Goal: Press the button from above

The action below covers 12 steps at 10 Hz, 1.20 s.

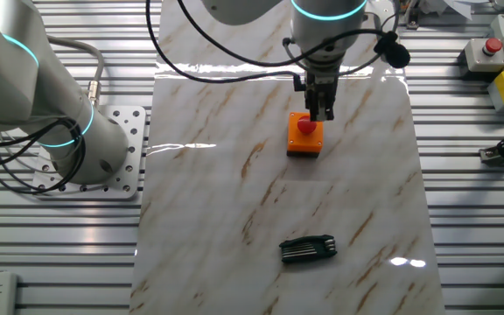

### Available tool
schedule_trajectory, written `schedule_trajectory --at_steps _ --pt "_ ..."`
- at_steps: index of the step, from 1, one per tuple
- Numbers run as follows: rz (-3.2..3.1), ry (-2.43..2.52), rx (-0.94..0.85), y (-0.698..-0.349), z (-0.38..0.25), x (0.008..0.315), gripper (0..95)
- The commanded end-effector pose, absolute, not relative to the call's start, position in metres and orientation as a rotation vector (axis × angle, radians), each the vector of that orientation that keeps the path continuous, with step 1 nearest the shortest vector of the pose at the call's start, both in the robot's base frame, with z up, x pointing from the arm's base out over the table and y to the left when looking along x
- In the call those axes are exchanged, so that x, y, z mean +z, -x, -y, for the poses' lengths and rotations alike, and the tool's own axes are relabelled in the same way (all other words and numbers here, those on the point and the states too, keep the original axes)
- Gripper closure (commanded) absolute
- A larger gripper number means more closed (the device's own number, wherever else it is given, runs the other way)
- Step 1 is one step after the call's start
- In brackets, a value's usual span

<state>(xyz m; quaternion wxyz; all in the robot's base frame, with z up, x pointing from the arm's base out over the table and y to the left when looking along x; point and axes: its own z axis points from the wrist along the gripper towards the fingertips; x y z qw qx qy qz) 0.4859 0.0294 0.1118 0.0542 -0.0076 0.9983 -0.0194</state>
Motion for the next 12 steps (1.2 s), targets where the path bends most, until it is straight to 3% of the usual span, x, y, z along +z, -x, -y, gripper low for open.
schedule_trajectory --at_steps 1,12 --pt "-3.029 0.021 -0.062 -0.487 -0.029 0.11 95.0" --pt "-2.979 0.043 -0.068 -0.489 -0.028 0.08 95.0"
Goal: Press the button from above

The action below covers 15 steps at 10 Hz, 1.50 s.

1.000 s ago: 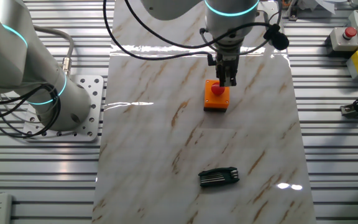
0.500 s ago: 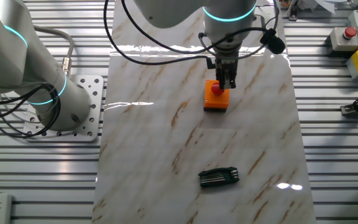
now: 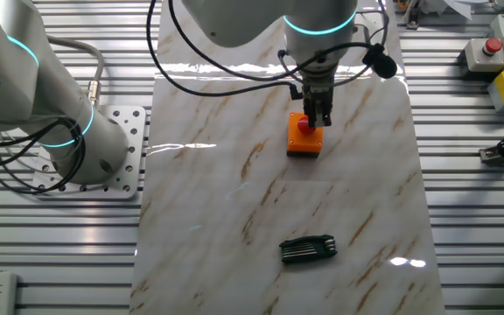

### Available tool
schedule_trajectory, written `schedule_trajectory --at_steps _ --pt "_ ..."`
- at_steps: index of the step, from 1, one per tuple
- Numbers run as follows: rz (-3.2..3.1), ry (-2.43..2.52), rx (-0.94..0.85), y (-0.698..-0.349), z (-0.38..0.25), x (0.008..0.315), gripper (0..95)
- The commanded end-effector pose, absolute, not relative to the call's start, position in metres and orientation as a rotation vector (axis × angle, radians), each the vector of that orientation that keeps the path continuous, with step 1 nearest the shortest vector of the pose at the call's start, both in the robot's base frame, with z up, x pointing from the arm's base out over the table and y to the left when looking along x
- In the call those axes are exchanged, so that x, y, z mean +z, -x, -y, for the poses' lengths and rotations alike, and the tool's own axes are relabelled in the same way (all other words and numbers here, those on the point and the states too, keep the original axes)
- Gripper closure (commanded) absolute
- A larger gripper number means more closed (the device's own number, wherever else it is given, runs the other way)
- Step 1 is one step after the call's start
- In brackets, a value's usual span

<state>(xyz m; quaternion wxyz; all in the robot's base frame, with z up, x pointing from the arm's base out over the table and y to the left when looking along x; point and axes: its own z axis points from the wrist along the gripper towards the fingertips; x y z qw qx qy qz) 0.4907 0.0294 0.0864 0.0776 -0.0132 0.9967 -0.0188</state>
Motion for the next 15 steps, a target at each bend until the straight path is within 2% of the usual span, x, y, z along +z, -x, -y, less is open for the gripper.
schedule_trajectory --at_steps 1,3,9,15 --pt "-2.936 0.059 -0.087 -0.489 -0.028 0.078 95.0" --pt "-2.921 0.083 -0.128 -0.489 -0.028 0.077 95.0" --pt "-3.088 0.014 0.084 -0.488 -0.028 0.106 95.0" --pt "-3.143 -0.027 0.113 -0.488 -0.029 0.114 95.0"
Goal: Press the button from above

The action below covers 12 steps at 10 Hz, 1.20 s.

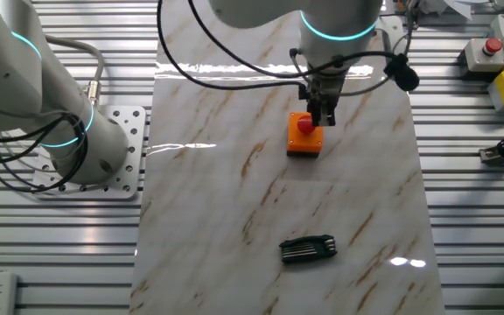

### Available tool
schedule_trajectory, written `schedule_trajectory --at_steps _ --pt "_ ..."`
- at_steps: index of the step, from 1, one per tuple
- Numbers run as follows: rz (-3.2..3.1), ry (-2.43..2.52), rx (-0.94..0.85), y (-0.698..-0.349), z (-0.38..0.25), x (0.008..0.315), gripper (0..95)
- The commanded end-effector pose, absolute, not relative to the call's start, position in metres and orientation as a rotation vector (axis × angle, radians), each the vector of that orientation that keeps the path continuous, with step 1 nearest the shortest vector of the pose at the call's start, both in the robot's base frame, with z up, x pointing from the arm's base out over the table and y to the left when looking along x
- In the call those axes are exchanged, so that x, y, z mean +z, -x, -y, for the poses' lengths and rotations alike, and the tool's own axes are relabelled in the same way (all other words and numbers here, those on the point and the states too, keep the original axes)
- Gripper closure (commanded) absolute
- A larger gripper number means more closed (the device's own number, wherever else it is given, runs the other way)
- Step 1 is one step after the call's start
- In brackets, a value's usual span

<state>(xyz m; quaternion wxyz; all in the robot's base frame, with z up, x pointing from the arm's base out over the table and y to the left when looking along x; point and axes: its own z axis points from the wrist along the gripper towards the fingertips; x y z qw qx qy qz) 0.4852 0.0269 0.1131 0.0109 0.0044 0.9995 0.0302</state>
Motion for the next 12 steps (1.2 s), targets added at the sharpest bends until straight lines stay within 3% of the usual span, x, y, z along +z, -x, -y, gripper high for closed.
schedule_trajectory --at_steps 1,12 --pt "-3.154 -0.026 0.113 -0.487 -0.029 0.118 95.0" --pt "-3.184 -0.031 0.199 -0.488 -0.029 0.108 95.0"
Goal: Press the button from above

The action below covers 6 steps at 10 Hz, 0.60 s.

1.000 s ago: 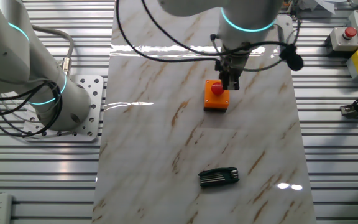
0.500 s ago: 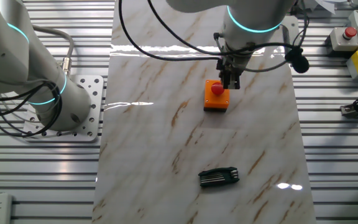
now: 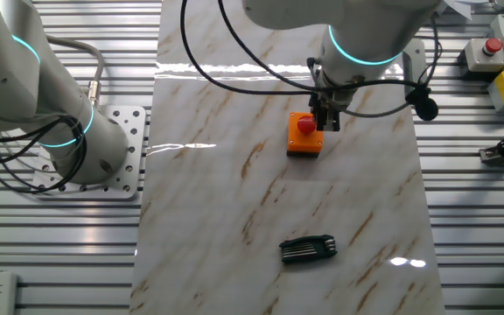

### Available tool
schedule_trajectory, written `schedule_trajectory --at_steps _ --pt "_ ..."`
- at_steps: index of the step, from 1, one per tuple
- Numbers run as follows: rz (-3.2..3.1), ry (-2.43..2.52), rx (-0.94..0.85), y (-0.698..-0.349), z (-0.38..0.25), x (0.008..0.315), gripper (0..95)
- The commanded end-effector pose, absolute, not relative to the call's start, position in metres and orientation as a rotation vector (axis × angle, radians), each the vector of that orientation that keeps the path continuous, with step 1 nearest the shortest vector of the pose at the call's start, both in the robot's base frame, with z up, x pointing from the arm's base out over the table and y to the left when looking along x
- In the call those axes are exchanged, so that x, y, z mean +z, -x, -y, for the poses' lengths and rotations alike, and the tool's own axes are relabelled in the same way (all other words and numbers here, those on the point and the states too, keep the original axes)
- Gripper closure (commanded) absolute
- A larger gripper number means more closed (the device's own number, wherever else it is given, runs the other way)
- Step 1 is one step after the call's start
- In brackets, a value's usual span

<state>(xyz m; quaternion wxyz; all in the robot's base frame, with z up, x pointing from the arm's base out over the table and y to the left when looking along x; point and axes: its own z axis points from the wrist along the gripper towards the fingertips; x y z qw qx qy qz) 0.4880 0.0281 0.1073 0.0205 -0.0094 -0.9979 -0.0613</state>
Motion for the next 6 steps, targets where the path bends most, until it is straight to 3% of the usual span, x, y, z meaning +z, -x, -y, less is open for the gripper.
schedule_trajectory --at_steps 1,6 --pt "3.086 0.031 -0.19 -0.4883 -0.0288 0.1081 95.0" --pt "3.09 0.066 -0.166 -0.4885 -0.0288 0.1092 95.0"
